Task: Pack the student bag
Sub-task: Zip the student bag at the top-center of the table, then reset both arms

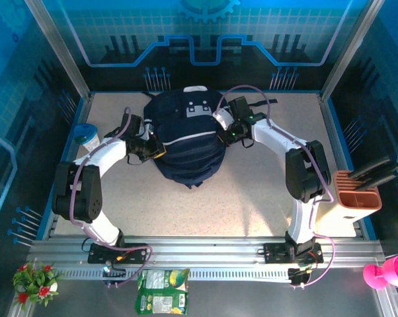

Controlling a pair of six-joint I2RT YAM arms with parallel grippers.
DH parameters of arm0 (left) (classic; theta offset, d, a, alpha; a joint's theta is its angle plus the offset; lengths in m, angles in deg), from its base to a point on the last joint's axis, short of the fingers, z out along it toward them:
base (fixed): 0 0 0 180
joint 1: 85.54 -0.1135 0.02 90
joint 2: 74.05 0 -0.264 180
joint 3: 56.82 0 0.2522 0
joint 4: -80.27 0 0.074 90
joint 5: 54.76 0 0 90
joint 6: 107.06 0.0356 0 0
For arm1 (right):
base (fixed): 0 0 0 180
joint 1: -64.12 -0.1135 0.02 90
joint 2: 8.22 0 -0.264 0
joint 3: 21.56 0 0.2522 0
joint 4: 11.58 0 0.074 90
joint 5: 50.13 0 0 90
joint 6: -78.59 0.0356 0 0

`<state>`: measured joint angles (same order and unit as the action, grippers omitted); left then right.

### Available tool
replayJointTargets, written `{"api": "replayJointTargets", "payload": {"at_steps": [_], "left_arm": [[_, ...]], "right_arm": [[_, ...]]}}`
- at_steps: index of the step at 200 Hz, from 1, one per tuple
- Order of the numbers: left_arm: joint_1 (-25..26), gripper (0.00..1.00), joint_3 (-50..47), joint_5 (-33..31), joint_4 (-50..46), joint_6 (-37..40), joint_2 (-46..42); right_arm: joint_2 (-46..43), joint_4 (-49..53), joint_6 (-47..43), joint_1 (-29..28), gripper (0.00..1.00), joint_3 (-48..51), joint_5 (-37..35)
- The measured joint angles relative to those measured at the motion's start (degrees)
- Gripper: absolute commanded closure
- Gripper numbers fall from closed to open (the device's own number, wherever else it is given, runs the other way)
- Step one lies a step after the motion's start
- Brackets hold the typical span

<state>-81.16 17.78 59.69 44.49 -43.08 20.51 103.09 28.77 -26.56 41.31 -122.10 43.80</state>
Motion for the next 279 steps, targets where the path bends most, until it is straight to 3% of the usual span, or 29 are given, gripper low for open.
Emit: {"api": "replayJointTargets", "payload": {"at_steps": [21,54,69,84,99,120,166,223,279], "left_arm": [[-0.1,1.00,0.0,0.0,0.0,0.7,0.0],[-0.2,1.00,0.0,0.0,0.0,0.7,-1.1],[-0.2,0.84,0.0,-0.3,0.0,0.7,-2.6],[-0.2,0.59,0.0,-1.1,-0.2,0.7,-4.7],[-0.3,0.48,0.0,-2.5,-0.1,0.6,-7.6],[-0.5,0.31,0.0,-5.9,0.2,-0.1,-12.6],[-0.7,0.01,-1.4,-18.3,2.6,-0.9,-22.8],[-0.9,0.01,-17.5,-34.9,17.0,1.0,-36.1],[-0.9,0.01,-33.9,-50.2,32.2,6.1,-37.0]], "right_arm": [[0.8,0.5,3.3,0.2,0.76,-1.9,-0.7],[0.8,0.6,8.2,0.8,0.67,-2.5,-1.0],[0.5,0.7,10.1,1.0,0.57,-2.4,-1.6],[-1.6,0.1,12.0,1.5,0.42,-1.1,-2.3],[-6.9,-1.5,14.3,2.1,0.28,2.8,-3.0],[-17.2,-5.7,16.4,2.3,0.00,10.7,-4.2],[-36.0,-15.3,19.6,2.4,0.00,24.2,-11.6],[-48.5,-28.7,23.3,3.1,0.00,41.7,-26.9],[-51.0,-33.7,25.3,5.9,0.00,56.6,-42.8]]}}
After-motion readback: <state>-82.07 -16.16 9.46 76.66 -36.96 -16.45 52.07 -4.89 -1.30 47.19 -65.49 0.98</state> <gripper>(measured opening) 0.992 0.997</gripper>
